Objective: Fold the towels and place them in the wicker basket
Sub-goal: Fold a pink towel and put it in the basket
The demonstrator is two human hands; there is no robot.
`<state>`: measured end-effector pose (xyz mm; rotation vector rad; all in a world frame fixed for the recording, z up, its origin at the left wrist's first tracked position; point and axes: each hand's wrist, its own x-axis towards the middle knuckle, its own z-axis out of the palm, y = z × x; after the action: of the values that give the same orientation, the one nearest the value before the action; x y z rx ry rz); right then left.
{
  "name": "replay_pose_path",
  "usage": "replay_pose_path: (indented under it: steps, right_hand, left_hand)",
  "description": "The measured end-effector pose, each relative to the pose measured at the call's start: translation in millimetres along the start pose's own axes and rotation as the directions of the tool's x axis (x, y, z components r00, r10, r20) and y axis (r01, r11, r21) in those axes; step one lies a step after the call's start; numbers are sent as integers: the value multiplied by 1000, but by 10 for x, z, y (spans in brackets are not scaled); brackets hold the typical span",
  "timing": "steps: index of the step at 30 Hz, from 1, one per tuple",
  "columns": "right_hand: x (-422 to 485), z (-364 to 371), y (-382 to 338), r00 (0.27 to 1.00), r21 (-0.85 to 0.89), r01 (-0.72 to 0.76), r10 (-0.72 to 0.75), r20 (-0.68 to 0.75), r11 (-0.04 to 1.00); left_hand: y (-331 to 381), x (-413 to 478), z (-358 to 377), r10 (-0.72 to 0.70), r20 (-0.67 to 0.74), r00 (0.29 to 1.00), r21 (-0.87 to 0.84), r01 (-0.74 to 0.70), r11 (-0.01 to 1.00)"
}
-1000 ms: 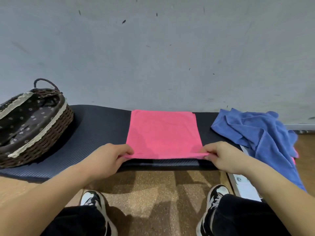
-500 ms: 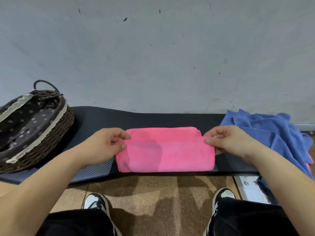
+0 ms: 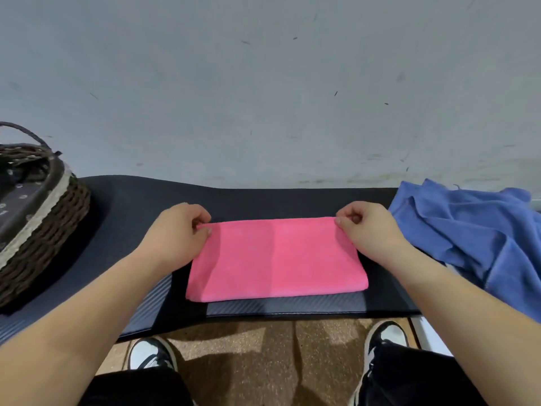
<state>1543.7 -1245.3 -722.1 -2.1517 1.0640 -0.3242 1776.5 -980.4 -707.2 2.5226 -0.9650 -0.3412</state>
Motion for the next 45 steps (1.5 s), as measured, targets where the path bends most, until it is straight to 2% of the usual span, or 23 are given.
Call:
replay_pose_path:
  steps: [4, 7, 8, 10, 13, 15, 18, 21, 23, 26, 28, 31, 34, 36, 40, 42, 45]
  right_hand:
    - [28, 23, 5, 998, -146, -1, -8, -59, 989]
    - [-76, 22, -84, 986, -255, 113, -140, -89, 960]
    - [-143, 37, -142, 976, -274, 198, -216, -39, 941]
    - [-291, 111, -235, 940, -311, 338, -303, 156, 888]
    - [-452, 219, -221, 884, -385, 388, -219, 413, 838]
    - [-474, 232, -147, 856, -442, 403, -158, 493, 801]
    - [-444, 221, -77, 844, -446, 416, -154, 514, 793]
    - [-437, 238, -39, 842, -452, 430, -166, 513, 782]
    - [-441, 244, -31, 841, -444, 430, -171, 513, 786]
    - [-452, 266, -53, 848, -418, 417, -180, 499, 807]
    - [-476, 287, -83, 850, -412, 415, -184, 494, 811]
    - [-518, 325, -132, 848, -391, 425, -209, 486, 817]
    - [-550, 328, -208, 852, -266, 427, -285, 440, 864]
    - [-537, 281, -247, 870, -205, 431, -344, 352, 879]
    - [-489, 96, -279, 914, -228, 405, -382, 139, 885]
    - [-504, 37, -297, 932, -169, 361, -355, 66, 917]
    - [-519, -42, -291, 969, -35, 236, -232, 84, 971]
  left_hand:
    - [58, 11, -21, 84, -23, 996, 152, -80, 985]
    - [129, -18, 0, 75, 93, 993, 240, -95, 966]
    - [132, -13, 17, 56, 130, 990, 239, -86, 967]
    - [131, 3, 24, 29, 156, 987, 180, -57, 982]
    - [134, 10, 6, -37, 164, 986, 102, 20, 995]
    - [148, -8, -15, -91, 206, 974, 113, 68, 991]
    - [155, -90, -47, -137, 248, 959, 114, 112, 987]
    - [155, -193, -45, -118, 180, 977, 33, 114, 993]
    - [159, -263, -53, -88, 113, 990, -140, 104, 985]
    - [115, -338, -97, -116, 48, 992, -410, 126, 903]
    - [43, -379, -85, -122, 29, 992, -425, 123, 897]
    - [-66, -393, -46, -95, -55, 994, -313, 73, 947]
    - [-60, -353, -117, -91, -134, 987, -298, 48, 953]
    - [17, -329, -176, -112, -124, 986, -360, 60, 931]
    - [407, -357, -212, -99, -54, 994, -511, 58, 858]
    - [674, -372, -170, -66, 22, 998, -583, 66, 809]
    - [1056, -337, -11, -21, 125, 992, -642, 97, 761]
